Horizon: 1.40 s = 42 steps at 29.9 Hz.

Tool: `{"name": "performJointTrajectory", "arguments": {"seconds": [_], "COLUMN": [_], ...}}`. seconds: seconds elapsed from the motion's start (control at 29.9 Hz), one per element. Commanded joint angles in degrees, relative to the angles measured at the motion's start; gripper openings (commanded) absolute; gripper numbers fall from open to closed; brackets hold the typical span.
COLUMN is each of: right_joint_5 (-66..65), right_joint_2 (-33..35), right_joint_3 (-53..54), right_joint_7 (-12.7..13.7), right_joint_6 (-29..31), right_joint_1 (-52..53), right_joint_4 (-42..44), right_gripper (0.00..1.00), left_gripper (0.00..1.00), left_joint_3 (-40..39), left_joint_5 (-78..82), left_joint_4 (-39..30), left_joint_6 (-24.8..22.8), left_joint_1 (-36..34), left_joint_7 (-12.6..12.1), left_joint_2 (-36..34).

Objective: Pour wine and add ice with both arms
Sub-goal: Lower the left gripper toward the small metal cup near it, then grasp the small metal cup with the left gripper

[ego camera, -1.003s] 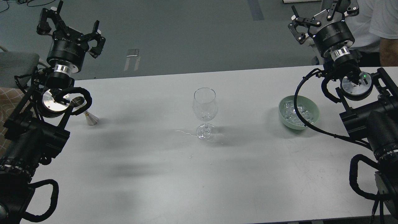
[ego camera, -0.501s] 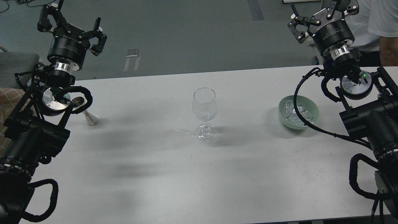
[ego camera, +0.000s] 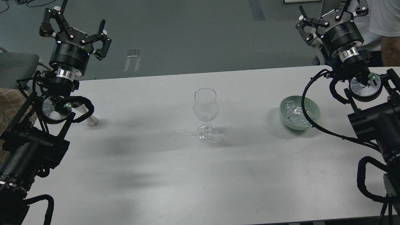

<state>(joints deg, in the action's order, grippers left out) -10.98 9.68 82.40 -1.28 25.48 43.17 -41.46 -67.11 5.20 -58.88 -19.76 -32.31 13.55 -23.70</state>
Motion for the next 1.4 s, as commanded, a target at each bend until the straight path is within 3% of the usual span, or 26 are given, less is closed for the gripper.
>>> {"name": "performJointTrajectory", "arguments": {"seconds": [0.0,0.27,0.43,0.6,0.87,1.1,1.37], "right_joint_5": [0.00,0.00,0.00,0.00,0.00,-0.09,-0.09], "right_joint_2": [0.08,-0.10,0.17,1.04,0.87,0.87,0.96], "right_joint_3": [0.04,0.04,0.04,0.04,0.04,-0.05,0.04], "right_joint_7": [-0.03,-0.03,-0.03,-0.03,-0.12,-0.12,-0.21], "right_joint_6": [0.09,0.01,0.01,0.01,0.01,0.01,0.01], "right_joint_1": [-0.63,-0.98,-1.42,-2.21,-4.05,-4.67,-6.25], "right_joint_4": [-0.11,-0.20,-0.20,-0.38,-1.78,-1.78,-2.40], "right_gripper": [1.00,1.00,1.00,1.00,1.00,1.00,1.00], "left_gripper": [0.98,0.98,0.98,0.98,0.98,0.98,0.98], "left_joint_3": [-1.18,-7.95,-16.02,-20.69,-25.27,-24.39,-24.30], "left_joint_5": [-3.77,-6.78,-6.78,-6.78,-7.04,-6.96,-6.08], "left_joint_4": [-7.63,-20.31,-32.50,-36.74,-36.57,-32.70,-32.96], "left_joint_6": [-0.10,-1.95,-3.00,-3.35,-3.35,-2.74,-4.23], "left_joint_1": [6.89,21.33,38.52,47.94,53.31,52.88,52.27], "left_joint_7": [-0.02,0.16,0.16,0.07,0.07,-0.72,-0.81], "left_joint_2": [-5.02,-8.82,-9.00,-8.21,-7.59,-2.14,3.57]}}
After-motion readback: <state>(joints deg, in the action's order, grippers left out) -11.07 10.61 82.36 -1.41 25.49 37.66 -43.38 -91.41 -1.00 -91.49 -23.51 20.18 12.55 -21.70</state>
